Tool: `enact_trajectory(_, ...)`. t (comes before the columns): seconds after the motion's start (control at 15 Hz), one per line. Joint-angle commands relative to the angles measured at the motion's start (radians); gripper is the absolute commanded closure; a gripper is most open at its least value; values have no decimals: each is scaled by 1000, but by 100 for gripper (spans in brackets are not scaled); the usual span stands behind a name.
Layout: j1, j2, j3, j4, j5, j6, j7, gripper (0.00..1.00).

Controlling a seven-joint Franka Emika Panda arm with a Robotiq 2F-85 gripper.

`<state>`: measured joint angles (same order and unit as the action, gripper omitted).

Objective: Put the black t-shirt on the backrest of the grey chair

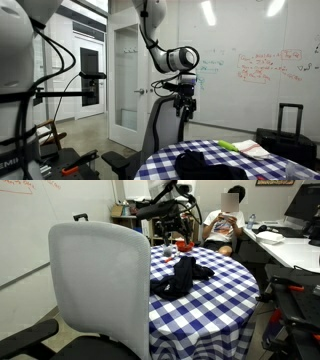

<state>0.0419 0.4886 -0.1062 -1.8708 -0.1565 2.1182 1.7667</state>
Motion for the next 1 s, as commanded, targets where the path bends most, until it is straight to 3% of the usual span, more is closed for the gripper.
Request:
enact_trajectory(0.0, 46, 135, -18, 134, -14, -25, 60, 0)
enact_trajectory(0.53, 47, 307, -46, 298, 6, -80, 53, 0)
enact_trajectory(0.93, 32, 486, -34, 562, 37, -214, 20, 0)
